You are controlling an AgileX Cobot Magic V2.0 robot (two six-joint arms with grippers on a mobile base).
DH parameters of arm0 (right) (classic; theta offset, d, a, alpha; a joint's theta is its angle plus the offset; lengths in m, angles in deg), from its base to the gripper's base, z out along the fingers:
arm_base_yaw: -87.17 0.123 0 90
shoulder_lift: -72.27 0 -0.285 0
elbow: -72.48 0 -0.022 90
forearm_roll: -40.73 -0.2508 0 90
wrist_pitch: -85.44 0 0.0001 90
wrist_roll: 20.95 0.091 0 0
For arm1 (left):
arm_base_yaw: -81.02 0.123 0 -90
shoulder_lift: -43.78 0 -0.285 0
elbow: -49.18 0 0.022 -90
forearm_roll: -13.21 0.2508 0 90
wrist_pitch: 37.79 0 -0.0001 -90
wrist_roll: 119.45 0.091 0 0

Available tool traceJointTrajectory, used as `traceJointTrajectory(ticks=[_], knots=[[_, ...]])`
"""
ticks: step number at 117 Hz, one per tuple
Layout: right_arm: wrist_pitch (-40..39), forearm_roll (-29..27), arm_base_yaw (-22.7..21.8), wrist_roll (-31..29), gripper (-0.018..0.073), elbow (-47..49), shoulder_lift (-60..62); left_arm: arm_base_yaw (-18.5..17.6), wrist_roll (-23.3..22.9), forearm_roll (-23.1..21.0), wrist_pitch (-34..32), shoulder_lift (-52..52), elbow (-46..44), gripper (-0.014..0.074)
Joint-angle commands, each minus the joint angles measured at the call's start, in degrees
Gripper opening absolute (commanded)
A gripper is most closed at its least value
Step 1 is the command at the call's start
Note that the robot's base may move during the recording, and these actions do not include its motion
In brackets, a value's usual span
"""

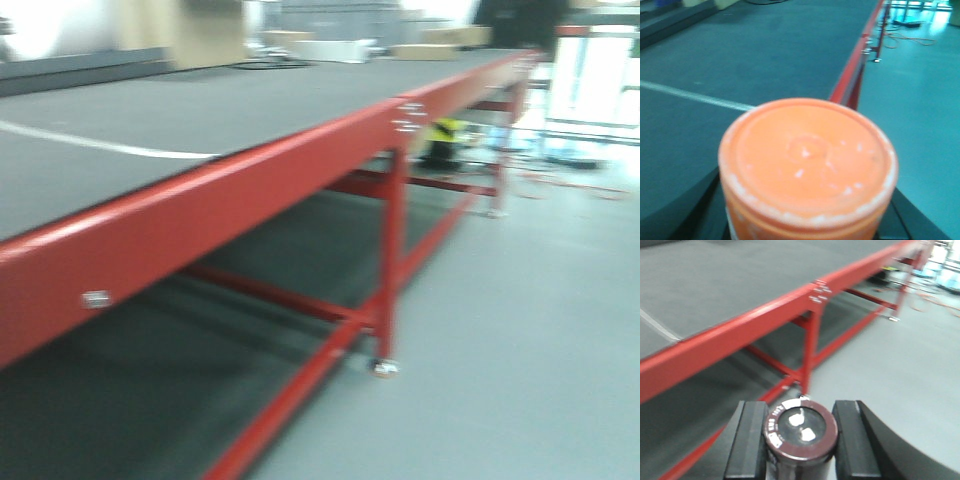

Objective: Place cylindrical capacitor in blue bin on shelf
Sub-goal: 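Drive the base to the shelf of blue bins holding both objects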

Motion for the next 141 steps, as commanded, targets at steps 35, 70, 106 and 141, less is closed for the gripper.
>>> traceJointTrajectory(ticks=[35, 70, 106, 141], knots=[[-1.13, 0.25, 0.09, -0.21, -0.0143, 0.33, 0.27, -0.41, 0.0, -0.32, -0.91, -0.34, 0.07, -0.0111], [-1.13, 0.25, 0.09, -0.21, -0.0143, 0.33, 0.27, -0.41, 0.0, -0.32, -0.91, -0.34, 0.07, -0.0111], [-1.13, 0.25, 0.09, -0.21, -0.0143, 0.33, 0.27, -0.41, 0.0, -0.21, -0.91, -0.34, 0.07, -0.0111], [-1.13, 0.25, 0.09, -0.21, -0.0143, 0.33, 0.42, -0.41, 0.0, -0.21, -0.91, -0.34, 0.07, -0.0111]])
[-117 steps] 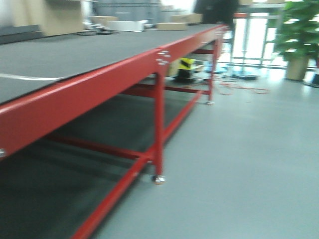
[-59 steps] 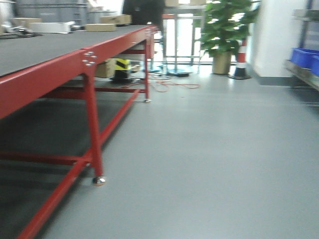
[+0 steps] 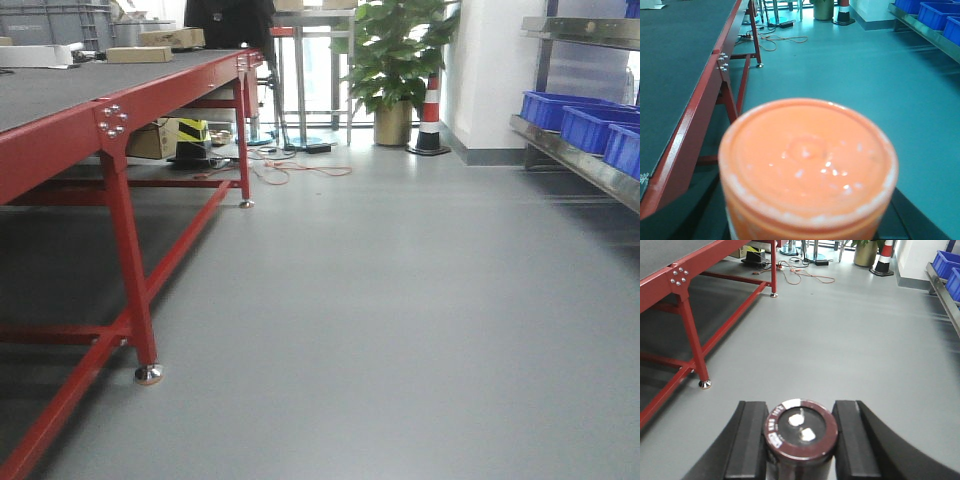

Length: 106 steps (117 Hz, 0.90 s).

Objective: Place cylindrical capacitor in blue bin on shelf
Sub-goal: 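Drive the base to the shelf of blue bins holding both objects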

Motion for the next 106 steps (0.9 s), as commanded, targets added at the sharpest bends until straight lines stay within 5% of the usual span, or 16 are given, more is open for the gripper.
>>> traceJointTrajectory(ticks=[1, 106], knots=[[-1.26, 0.25, 0.09, -0.32, -0.0143, 0.33, 0.22, -0.41, 0.0, -0.21, -0.91, -0.34, 0.07, -0.0111], [-1.26, 0.25, 0.09, -0.32, -0.0143, 0.33, 0.22, -0.41, 0.0, -0.21, -0.91, -0.49, 0.07, -0.0111]])
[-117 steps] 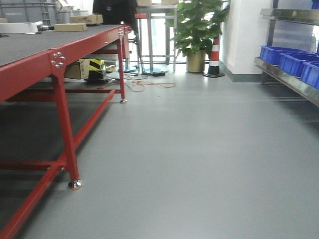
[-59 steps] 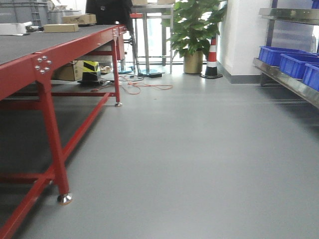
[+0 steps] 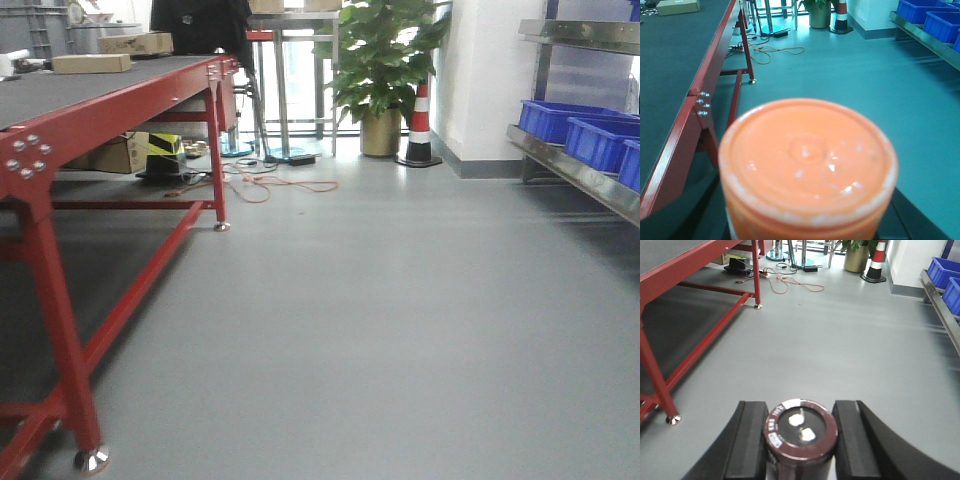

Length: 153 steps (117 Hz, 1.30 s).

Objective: Place cylindrical capacitor in blue bin on shelf
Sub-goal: 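Drive the base to the shelf of blue bins holding both objects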

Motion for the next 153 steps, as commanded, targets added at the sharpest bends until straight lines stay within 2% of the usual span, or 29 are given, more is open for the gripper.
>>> traceJointTrajectory(ticks=[1, 153], knots=[[-1.26, 0.25, 0.09, -0.22, -0.0143, 0.33, 0.22, -0.41, 0.0, -0.21, -1.05, -0.22, 0.07, -0.0111], [-1.26, 0.25, 0.09, -0.22, -0.0143, 0.33, 0.22, -0.41, 0.0, -0.21, -1.05, -0.22, 0.07, -0.0111]])
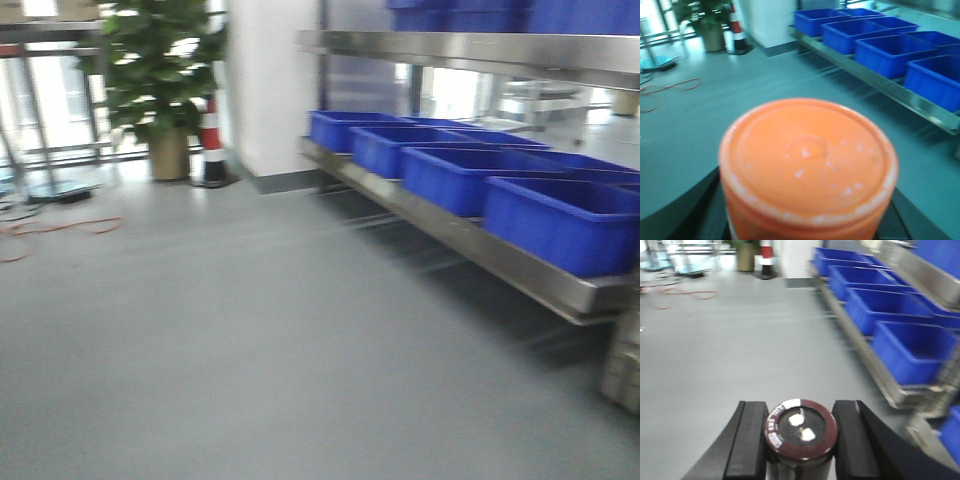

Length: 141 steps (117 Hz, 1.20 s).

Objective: Place cylindrical capacitor in blue bin on shelf
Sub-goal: 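Drive the base to the shelf of blue bins holding both objects, then move both held objects above a blue bin on the shelf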

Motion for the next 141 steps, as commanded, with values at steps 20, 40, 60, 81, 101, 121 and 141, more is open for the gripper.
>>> traceJointTrajectory(ticks=[20, 40, 60, 81, 101, 121, 141], knots=[[-1.26, 0.25, 0.09, -0.35, -0.0143, 0.33, 0.22, -0.41, 0.0, -0.21, -1.05, -0.22, 0.07, -0.0111], [-1.26, 0.25, 0.09, -0.35, -0.0143, 0.33, 0.22, -0.41, 0.0, -0.21, -1.05, -0.22, 0.07, -0.0111], [-1.26, 0.25, 0.09, -0.35, -0.0143, 0.33, 0.22, -0.41, 0.0, -0.21, -1.05, -0.22, 0.07, -0.0111], [-1.26, 0.25, 0.09, -0.35, -0.0143, 0.33, 0.22, -0.41, 0.0, -0.21, -1.05, -0.22, 0.07, -0.0111], [-1.26, 0.25, 0.09, -0.35, -0.0143, 0.33, 0.22, -0.41, 0.0, -0.21, -1.05, -0.22, 0.07, -0.0111], [-1.26, 0.25, 0.09, -0.35, -0.0143, 0.33, 0.22, -0.41, 0.0, -0.21, -1.05, -0.22, 0.07, -0.0111], [-1.26, 0.25, 0.09, -0.35, -0.0143, 0.33, 0.22, -0.41, 0.0, -0.21, -1.05, -0.22, 0.07, -0.0111]])
